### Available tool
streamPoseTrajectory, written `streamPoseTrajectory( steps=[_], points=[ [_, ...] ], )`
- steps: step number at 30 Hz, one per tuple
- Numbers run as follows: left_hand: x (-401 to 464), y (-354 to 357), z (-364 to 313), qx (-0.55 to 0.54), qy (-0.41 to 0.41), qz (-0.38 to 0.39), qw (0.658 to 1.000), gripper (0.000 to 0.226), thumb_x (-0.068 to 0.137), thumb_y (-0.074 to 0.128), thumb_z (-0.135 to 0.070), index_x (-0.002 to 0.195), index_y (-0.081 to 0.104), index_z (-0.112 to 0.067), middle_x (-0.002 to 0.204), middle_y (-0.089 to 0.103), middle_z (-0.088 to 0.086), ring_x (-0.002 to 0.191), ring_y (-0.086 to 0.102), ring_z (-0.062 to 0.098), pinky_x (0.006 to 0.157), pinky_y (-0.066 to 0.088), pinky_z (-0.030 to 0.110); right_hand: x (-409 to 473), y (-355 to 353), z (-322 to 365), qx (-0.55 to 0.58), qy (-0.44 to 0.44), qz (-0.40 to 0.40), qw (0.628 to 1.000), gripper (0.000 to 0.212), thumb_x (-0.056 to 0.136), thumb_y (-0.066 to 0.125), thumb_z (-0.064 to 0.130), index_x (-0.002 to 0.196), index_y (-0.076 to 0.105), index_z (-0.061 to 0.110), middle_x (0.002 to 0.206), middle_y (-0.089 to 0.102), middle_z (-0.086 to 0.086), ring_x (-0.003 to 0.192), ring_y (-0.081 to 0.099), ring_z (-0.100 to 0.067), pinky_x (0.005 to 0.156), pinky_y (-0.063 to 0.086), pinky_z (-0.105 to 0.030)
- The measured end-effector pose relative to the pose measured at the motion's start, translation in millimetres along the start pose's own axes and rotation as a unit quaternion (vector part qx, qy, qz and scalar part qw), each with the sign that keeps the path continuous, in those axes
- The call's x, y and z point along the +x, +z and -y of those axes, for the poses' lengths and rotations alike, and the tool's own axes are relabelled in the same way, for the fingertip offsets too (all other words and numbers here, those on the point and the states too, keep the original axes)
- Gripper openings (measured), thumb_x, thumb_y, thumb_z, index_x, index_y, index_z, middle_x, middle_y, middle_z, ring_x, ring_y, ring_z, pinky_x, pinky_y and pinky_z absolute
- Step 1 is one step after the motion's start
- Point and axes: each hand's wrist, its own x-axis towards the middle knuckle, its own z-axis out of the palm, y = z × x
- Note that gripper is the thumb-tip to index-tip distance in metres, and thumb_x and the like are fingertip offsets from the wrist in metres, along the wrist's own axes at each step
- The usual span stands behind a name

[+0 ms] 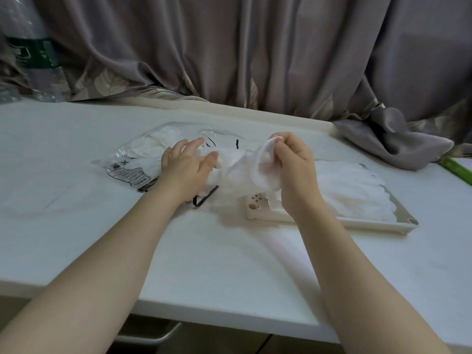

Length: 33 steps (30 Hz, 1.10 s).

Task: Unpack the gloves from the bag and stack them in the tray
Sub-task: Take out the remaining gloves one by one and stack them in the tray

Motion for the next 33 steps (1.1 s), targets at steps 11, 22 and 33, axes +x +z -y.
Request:
streamPoseTrajectory(
  steps=[11,22,33],
  points=[
    [-1,-9,-18,-0.182,0.082,-0.157,0.967,0.047,0.084,0.036,-0.051,0.085,0.069,-0.018,0.111,0.056,0.000,0.113,0.046,0.018,0.101,0.030,0.029,11,-20,36,0.169,0.148,-0.024,0.974,0.027,0.096,0.045,0.009,0.072,0.058,0.006,0.055,0.061,0.000,0.051,0.059,-0.012,0.051,0.047,-0.020],
    [-29,-43,-134,-0.484,-0.048,0.160,0.859,0.065,0.078,0.035,-0.077,0.098,0.070,-0.027,0.097,0.072,-0.005,0.089,0.068,0.014,0.082,0.052,0.033,14,-42,56,-0.057,0.036,0.032,0.997,0.047,0.074,0.061,0.032,0.092,0.061,-0.012,0.084,0.056,-0.018,0.081,0.056,-0.026,0.075,0.042,-0.037],
    [-16,-56,-144,-0.533,-0.019,0.121,0.837,0.013,0.092,0.049,-0.012,0.083,0.059,-0.012,0.079,0.064,0.007,0.076,0.059,0.023,0.073,0.050,0.031,3,-68,97,-0.328,-0.117,0.276,0.896,0.031,0.083,0.054,0.038,0.069,0.065,0.013,0.072,0.063,-0.007,0.067,0.055,-0.020,0.068,0.043,-0.034]
  ],
)
